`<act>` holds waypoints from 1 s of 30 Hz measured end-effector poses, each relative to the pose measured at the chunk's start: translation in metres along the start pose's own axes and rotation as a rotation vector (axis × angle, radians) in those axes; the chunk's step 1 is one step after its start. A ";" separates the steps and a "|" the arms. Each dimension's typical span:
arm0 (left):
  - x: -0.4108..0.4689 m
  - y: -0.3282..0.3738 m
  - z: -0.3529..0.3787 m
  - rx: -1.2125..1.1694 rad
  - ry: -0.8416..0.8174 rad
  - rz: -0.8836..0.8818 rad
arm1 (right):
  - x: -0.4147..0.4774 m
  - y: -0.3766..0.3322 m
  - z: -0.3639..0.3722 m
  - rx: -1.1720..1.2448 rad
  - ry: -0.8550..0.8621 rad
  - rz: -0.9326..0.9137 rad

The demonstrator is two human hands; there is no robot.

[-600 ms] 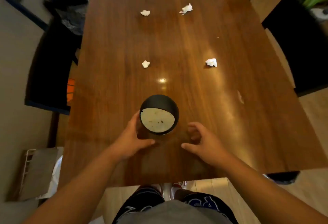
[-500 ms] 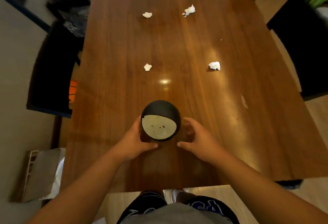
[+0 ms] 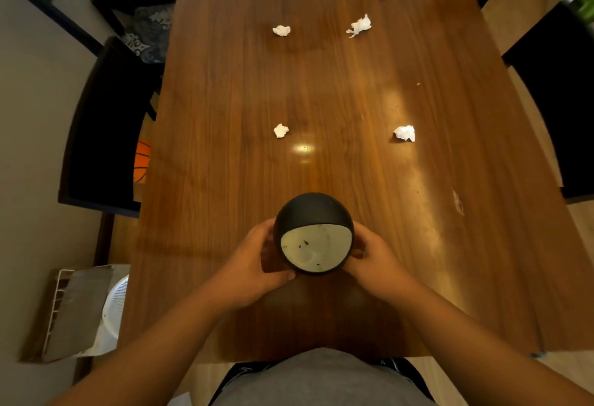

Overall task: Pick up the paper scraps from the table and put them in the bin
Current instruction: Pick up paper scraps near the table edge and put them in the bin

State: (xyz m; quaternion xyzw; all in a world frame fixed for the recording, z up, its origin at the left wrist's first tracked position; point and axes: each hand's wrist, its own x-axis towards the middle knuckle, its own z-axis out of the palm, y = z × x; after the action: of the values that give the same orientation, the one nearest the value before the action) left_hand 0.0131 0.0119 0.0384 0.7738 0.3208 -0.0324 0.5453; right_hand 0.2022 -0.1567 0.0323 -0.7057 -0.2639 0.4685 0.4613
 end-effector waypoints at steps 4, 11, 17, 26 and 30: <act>-0.013 0.009 -0.020 0.055 0.044 0.031 | -0.002 -0.025 -0.002 0.029 -0.065 -0.035; -0.030 0.010 -0.030 -0.139 0.103 0.104 | 0.010 -0.052 0.022 0.029 -0.225 -0.039; -0.036 -0.009 -0.048 -0.238 0.261 0.078 | 0.048 -0.062 0.057 0.004 -0.348 0.002; -0.025 -0.049 -0.110 -0.331 0.551 0.006 | 0.193 -0.076 0.070 -0.611 0.194 0.034; -0.015 -0.070 -0.132 -0.360 0.573 -0.028 | 0.245 -0.085 0.073 -0.721 0.375 0.017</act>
State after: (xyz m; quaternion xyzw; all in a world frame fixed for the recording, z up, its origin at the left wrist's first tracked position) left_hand -0.0756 0.1334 0.0396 0.6381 0.4723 0.2360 0.5604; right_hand 0.2444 0.1072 -0.0035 -0.8975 -0.3167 0.2131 0.2206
